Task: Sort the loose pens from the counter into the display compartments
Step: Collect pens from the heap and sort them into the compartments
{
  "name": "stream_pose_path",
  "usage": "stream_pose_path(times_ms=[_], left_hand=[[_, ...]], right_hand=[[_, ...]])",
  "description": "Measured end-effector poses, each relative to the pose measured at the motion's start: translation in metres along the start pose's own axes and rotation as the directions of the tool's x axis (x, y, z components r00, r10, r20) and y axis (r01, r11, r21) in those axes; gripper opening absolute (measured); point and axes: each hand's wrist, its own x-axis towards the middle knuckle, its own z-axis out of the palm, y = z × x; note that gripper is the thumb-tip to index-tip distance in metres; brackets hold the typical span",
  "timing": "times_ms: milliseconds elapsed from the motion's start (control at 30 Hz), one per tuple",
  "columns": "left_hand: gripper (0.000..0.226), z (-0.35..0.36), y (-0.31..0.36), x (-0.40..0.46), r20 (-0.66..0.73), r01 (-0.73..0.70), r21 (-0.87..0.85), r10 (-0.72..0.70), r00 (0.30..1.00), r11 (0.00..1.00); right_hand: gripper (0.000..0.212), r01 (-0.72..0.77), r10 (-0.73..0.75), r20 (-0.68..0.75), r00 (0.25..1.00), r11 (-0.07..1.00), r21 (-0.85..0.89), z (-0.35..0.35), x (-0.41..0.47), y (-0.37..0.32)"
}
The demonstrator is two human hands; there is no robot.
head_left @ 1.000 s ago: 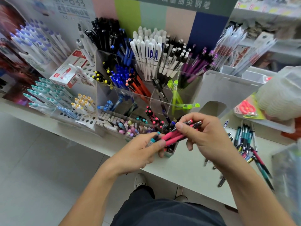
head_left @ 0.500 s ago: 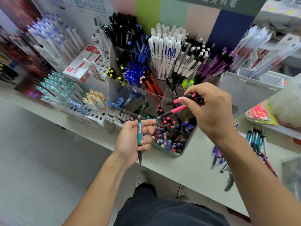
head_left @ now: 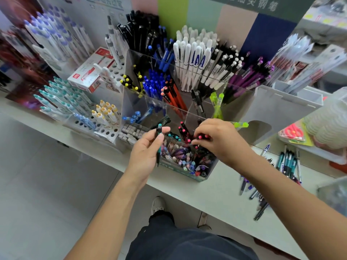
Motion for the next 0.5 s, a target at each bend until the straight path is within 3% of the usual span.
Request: stream_pose_path(times_ms=[100,200,367,500], left_hand=[[0.026,-0.001,0.007,0.006,-0.076,-0.192,0.105,0.2,0.977,0.976],[0.024,-0.001,0.018,0.009,-0.139,-0.31,0.111,0.323,0.936,0.944],[0.021,-0.007,0.02,0.019,-0.145,-0.426,0.28,0.477,0.867,0.86],[0.02,-0.004,0.019,0.019,-0.159,-0.429,0.321,0.495,0.854,0.844]], right_hand=[[0.022,-0.248,0.251,0.037,0.967,0.965,-0.082,0.003,0.02,-0.013],[0.019,-0.372,0.4,0.11,0.91,0.904,-0.208,0.014,0.036,-0.026],[0.023,-0.388,0.426,0.249,0.87,0.902,-0.19,0.021,0.035,-0.033],[0.017,-0.358,0.364,0.053,0.93,0.928,-0.098,0.013,0.028,-0.032]])
